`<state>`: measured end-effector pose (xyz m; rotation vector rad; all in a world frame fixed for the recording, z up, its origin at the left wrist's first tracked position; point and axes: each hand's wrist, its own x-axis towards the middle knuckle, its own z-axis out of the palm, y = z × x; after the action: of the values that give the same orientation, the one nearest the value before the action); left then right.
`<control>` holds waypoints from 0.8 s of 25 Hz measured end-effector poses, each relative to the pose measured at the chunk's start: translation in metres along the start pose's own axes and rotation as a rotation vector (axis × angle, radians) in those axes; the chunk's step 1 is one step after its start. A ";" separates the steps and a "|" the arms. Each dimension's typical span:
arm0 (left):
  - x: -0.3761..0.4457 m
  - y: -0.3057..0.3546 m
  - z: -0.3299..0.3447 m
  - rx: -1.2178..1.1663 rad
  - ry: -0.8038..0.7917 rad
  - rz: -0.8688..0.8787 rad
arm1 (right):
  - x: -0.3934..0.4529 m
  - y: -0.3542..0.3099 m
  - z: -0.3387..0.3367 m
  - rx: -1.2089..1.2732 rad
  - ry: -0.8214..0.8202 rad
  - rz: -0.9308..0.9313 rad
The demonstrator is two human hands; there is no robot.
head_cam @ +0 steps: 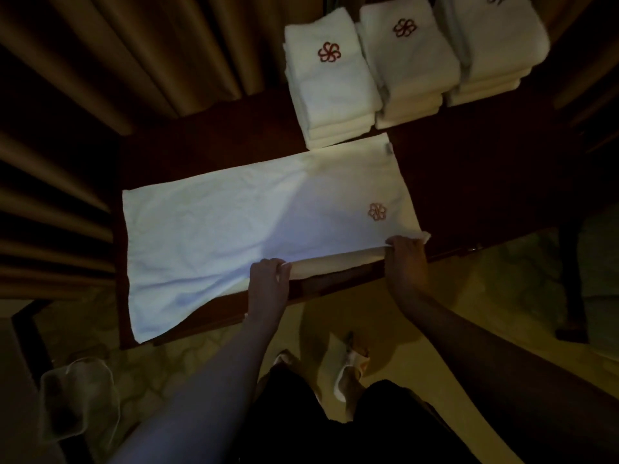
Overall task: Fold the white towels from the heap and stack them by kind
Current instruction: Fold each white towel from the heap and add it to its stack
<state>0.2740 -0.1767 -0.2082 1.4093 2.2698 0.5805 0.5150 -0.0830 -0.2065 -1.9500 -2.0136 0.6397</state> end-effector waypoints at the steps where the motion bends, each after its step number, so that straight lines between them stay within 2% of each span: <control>1: 0.003 0.003 -0.004 0.025 0.010 0.021 | 0.003 0.001 -0.004 -0.040 0.006 -0.023; 5: 0.032 0.011 -0.021 0.152 0.079 0.180 | 0.028 -0.004 -0.018 -0.215 -0.045 -0.114; 7: 0.053 0.016 -0.026 0.246 0.059 0.236 | 0.045 -0.012 -0.023 -0.262 -0.043 -0.138; 11: 0.104 0.022 -0.027 0.294 -0.089 0.171 | 0.081 -0.024 -0.027 -0.321 -0.091 -0.107; 15: 0.146 0.026 -0.020 0.344 -0.162 0.181 | 0.118 -0.025 -0.017 -0.428 -0.174 -0.069; 20: 0.182 0.016 -0.005 0.380 -0.232 0.152 | 0.157 -0.035 0.002 -0.471 -0.182 -0.056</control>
<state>0.2089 -0.0061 -0.2165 1.7353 2.1721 0.0178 0.4735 0.0727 -0.2091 -2.1354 -2.5041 0.3607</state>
